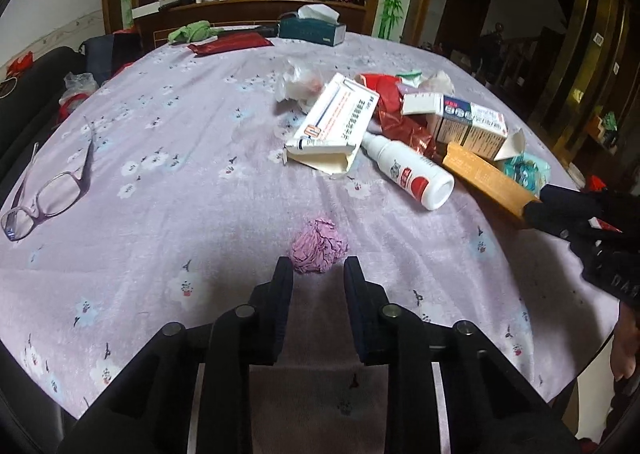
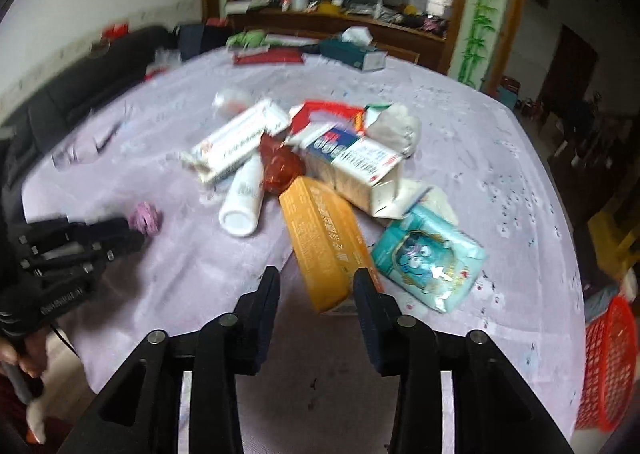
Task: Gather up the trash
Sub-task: 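Grasp the pink cloth ball with the left gripper while the right gripper grasps the orange box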
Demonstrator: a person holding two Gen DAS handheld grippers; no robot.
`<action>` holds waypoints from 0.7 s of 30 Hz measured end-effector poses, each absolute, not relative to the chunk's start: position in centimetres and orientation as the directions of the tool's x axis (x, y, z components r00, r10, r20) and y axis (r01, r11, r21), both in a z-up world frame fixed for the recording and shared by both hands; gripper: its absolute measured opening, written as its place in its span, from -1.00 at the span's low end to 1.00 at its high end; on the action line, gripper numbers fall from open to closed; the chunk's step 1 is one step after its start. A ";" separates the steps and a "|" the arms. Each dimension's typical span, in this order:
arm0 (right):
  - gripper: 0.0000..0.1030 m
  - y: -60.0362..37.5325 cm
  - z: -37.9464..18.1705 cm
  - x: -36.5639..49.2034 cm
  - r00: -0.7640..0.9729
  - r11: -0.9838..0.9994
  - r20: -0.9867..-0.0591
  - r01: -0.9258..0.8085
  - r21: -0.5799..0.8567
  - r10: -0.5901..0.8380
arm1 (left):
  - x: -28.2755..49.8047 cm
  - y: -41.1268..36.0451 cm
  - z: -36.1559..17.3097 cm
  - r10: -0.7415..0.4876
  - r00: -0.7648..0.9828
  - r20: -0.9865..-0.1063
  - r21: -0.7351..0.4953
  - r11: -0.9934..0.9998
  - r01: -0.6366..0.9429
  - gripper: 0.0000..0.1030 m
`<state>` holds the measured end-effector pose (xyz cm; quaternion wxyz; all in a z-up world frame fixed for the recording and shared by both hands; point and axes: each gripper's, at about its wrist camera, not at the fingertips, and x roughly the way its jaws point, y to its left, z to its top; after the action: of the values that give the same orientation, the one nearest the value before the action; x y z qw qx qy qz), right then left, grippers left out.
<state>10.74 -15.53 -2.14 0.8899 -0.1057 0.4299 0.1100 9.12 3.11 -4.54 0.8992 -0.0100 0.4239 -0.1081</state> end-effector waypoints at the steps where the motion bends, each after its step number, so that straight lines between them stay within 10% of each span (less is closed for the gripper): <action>1: -0.13 -15.3 -2.4 10.9 0.610 0.951 -0.788 -0.285 -0.119 0.084 | 9.3 3.1 -4.7 -0.200 0.614 -0.764 -0.108 0.977 0.184 -0.51; 9: -0.22 -16.1 -3.3 12.0 0.629 0.963 -0.777 -0.211 -0.170 0.001 | 10.9 2.6 -4.8 -0.203 0.611 -0.765 -0.106 0.976 0.191 -0.51; 21: -0.41 -22.0 -2.4 9.8 0.579 0.933 -0.738 -0.134 0.334 0.347 | 10.1 3.2 -3.7 -0.284 0.650 -0.705 -0.194 0.959 0.208 -0.61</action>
<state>9.80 -22.01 -2.39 0.8802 0.1219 0.4379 0.1365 10.07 3.18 -3.72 0.9071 -0.0480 0.3955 -0.1356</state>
